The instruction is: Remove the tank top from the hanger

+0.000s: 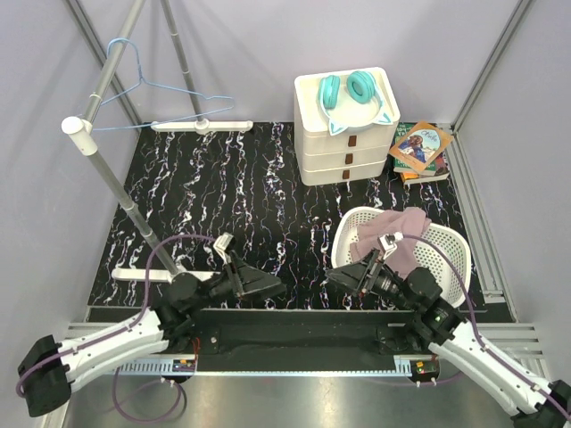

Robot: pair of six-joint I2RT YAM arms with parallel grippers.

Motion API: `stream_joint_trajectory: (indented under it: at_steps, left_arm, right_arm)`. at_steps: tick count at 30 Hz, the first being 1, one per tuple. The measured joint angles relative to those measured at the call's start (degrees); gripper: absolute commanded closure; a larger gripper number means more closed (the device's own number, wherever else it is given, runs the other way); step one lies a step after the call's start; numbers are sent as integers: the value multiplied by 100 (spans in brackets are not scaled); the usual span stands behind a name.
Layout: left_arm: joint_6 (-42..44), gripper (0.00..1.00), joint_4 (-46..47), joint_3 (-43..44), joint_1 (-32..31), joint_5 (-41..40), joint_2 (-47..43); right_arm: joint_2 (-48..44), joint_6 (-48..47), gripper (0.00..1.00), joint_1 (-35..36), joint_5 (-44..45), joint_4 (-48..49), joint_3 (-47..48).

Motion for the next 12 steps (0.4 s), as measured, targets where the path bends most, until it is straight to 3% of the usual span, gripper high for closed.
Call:
stream_joint_trajectory:
  at_steps: [5, 9, 12]
  left_arm:
    - [-22, 1, 907, -85, -2, 210, -1209]
    - [140, 1, 1043, -85, -4, 389, -2087]
    - [361, 1, 992, -85, -4, 562, -2271]
  right_arm:
    - [-1309, 424, 0, 0, 70, 361, -741]
    - [-1080, 439, 0, 0, 79, 1130, -691]
    - [-826, 396, 0, 0, 162, 1287, -691]
